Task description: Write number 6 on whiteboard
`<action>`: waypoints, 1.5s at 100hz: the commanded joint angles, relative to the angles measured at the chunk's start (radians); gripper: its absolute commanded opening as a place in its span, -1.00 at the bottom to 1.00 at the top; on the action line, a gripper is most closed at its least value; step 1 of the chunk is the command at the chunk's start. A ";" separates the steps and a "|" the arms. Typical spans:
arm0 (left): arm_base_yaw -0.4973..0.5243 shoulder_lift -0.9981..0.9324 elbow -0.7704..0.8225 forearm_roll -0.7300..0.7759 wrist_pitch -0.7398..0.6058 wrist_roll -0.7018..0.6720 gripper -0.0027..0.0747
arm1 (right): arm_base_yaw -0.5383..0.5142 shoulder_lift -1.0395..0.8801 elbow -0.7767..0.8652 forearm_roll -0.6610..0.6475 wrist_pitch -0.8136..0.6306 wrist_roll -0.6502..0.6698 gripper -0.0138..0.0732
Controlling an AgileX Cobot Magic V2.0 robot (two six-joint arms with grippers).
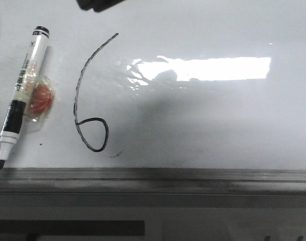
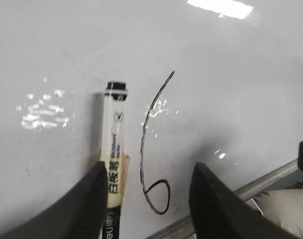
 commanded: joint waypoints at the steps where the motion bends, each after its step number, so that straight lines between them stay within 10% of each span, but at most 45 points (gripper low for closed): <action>1: 0.002 -0.073 -0.035 0.048 -0.059 0.009 -0.53 | -0.007 -0.053 -0.024 -0.002 -0.060 -0.009 -0.84; 8: 0.002 -0.131 -0.033 0.059 -0.059 0.009 -0.99 | -0.007 -0.075 -0.019 -0.018 -0.071 -0.009 -0.84; 83: 0.002 -0.580 0.159 0.235 -0.032 0.111 -0.98 | -0.007 -0.759 0.624 -0.114 -0.543 -0.009 -0.84; 150: 0.002 -0.580 0.159 0.226 -0.011 0.111 -0.98 | -0.007 -0.988 0.756 -0.114 -0.532 -0.009 -0.84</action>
